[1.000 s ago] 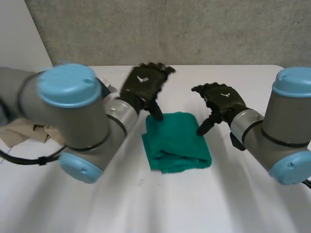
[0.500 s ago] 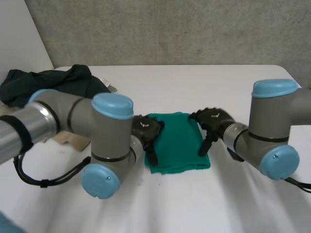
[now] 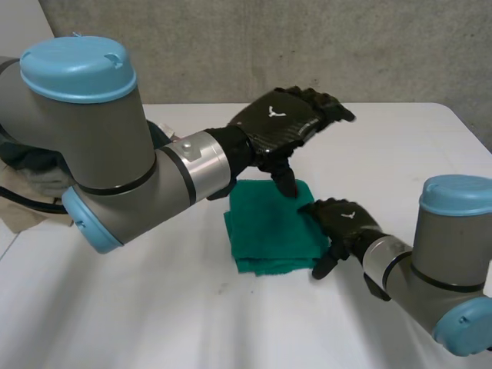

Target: Fold the laundry.

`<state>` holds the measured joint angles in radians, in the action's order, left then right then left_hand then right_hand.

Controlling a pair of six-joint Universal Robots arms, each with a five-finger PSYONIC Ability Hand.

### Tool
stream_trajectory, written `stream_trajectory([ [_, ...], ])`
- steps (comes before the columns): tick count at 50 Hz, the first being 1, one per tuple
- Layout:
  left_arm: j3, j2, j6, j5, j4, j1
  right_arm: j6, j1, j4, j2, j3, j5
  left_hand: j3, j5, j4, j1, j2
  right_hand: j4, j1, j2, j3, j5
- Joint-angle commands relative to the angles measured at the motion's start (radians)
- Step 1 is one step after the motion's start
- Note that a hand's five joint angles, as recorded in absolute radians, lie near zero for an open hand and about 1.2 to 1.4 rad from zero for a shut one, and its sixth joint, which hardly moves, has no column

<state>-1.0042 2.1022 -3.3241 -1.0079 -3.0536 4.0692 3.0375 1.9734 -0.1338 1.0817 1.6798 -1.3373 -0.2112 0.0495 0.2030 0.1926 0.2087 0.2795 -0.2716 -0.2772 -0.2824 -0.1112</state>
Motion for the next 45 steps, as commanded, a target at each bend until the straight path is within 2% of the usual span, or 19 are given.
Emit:
stream_trajectory([
  [1,-0.002,-0.001,0.023,0.04,0.015,-0.001,-0.002,0.007,-0.067,-0.095,-0.052,0.03,0.027,-0.04,-0.019,-0.008,-0.025,0.164,-0.171,-0.166,-0.161,-0.157],
  [6,-0.008,0.001,0.023,0.04,0.015,-0.004,-0.012,0.008,-0.079,-0.15,-0.104,0.026,0.024,-0.037,-0.016,-0.006,-0.022,0.237,-0.245,-0.239,-0.234,-0.231],
  [8,-0.01,0.001,0.021,0.04,0.015,-0.004,-0.012,0.008,-0.079,-0.174,-0.126,0.018,0.024,-0.037,-0.016,-0.006,-0.022,0.494,-0.502,-0.496,-0.491,-0.488],
  [9,-0.01,0.001,0.021,0.04,0.015,-0.004,-0.011,0.007,-0.09,-0.18,-0.134,0.003,0.027,-0.04,-0.019,-0.008,-0.025,1.097,-1.105,-1.099,-1.094,-1.091],
  [16,-0.007,-0.001,0.023,0.038,0.013,0.0,0.001,-0.007,-0.222,-0.149,-0.144,-0.106,0.024,-0.037,-0.016,-0.006,-0.022,1.117,-1.125,-1.119,-1.114,-1.111],
  [21,-0.005,-0.021,0.023,0.038,0.013,0.0,0.003,-0.027,-0.217,-0.154,-0.225,-0.114,0.024,-0.037,-0.016,-0.006,-0.022,1.117,-1.125,-1.119,-1.114,-1.111],
  [26,-0.004,-0.028,0.023,0.038,0.012,0.0,0.0,-0.155,-0.168,-0.23,-0.376,-0.115,0.027,-0.04,-0.019,-0.008,-0.025,1.117,-1.125,-1.119,-1.114,-1.111],
  [34,0.006,-0.039,0.023,0.035,0.01,-0.003,-0.006,-0.373,-0.041,-0.48,-0.795,-0.118,0.027,-0.04,-0.019,-0.008,-0.025,1.117,-1.125,-1.119,-1.114,-1.111],
  [36,0.015,-0.045,0.024,0.02,0.01,-0.003,-0.008,-0.396,-0.014,-0.537,-0.892,-0.121,0.027,-0.04,-0.019,-0.008,-0.025,1.117,-1.125,-1.119,-1.114,-1.111],
  [41,0.032,-0.045,0.024,-0.006,0.01,-0.007,-0.017,-0.482,0.138,-0.764,-1.294,-0.126,0.03,-0.043,-0.022,-0.011,-0.027,1.117,-1.125,-1.119,-1.114,-1.111],
  [45,0.03,-0.044,0.024,-0.018,0.01,-0.012,-0.02,-0.542,0.206,-0.856,-1.494,-0.123,0.03,-0.043,-0.022,-0.011,-0.027,1.117,-1.125,-1.119,-1.114,-1.111],
])
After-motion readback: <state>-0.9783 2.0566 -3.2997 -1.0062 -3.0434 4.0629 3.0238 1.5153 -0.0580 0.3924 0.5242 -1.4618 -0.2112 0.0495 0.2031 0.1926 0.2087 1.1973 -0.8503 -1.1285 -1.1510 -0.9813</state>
